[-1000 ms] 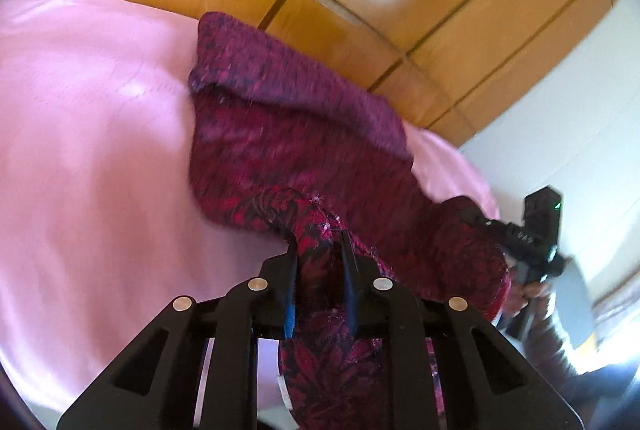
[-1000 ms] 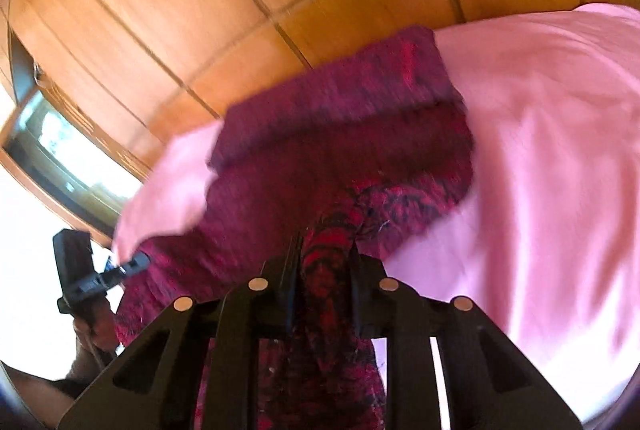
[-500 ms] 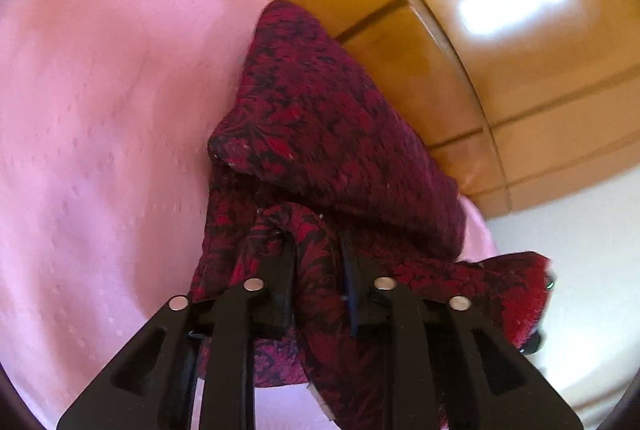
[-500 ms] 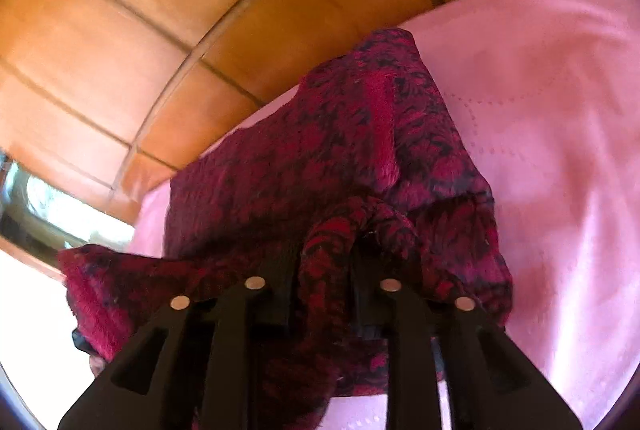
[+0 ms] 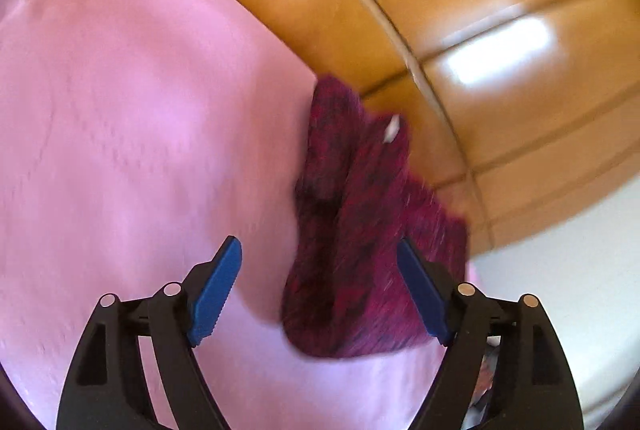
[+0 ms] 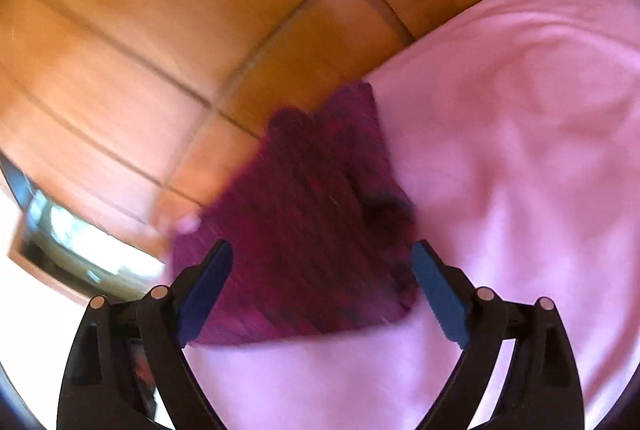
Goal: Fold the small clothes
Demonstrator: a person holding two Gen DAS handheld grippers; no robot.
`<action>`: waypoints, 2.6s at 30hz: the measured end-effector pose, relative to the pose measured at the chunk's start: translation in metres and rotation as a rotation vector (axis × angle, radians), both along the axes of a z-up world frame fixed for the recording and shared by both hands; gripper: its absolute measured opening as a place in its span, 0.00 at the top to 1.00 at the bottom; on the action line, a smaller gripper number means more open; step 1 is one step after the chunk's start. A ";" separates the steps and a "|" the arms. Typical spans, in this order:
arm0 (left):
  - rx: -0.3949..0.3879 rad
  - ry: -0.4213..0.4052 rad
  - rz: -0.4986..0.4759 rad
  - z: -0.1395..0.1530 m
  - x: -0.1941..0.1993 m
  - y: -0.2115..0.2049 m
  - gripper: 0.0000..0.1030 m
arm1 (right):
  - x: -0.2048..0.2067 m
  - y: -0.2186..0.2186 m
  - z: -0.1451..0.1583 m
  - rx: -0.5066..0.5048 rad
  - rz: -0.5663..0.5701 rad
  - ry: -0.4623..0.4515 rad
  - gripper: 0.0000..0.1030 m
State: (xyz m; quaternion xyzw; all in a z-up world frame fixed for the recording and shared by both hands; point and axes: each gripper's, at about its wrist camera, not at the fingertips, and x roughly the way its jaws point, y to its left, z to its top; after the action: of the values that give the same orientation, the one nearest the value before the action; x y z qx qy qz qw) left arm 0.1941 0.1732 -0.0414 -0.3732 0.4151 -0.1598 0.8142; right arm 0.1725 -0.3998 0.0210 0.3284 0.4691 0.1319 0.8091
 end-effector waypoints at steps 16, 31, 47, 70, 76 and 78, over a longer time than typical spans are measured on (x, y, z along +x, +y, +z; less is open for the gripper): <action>0.219 -0.001 -0.191 -0.005 -0.023 -0.065 0.76 | -0.005 0.078 -0.032 -0.342 0.183 0.027 0.81; 0.247 0.061 -0.249 -0.002 -0.110 -0.062 0.70 | -0.134 0.071 -0.016 -0.250 0.268 0.145 0.83; 0.858 -0.225 -0.061 0.070 -0.070 -0.095 0.27 | -0.077 0.124 0.028 -0.485 0.138 -0.139 0.05; 0.867 -0.174 -0.039 0.052 -0.048 -0.089 0.26 | -0.031 0.154 -0.027 -0.571 0.188 -0.050 0.02; 0.844 -0.170 -0.038 0.050 -0.049 -0.084 0.26 | -0.033 0.149 -0.028 -0.543 0.209 -0.061 0.02; 0.843 -0.166 -0.038 0.050 -0.049 -0.083 0.26 | -0.037 0.149 -0.027 -0.553 0.208 -0.074 0.02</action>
State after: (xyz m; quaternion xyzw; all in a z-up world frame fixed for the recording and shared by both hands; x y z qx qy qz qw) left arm 0.1455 0.0901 0.0084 0.0142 0.3839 -0.0206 0.9230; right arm 0.1354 -0.2511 -0.0065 0.0405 0.4884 0.0933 0.8667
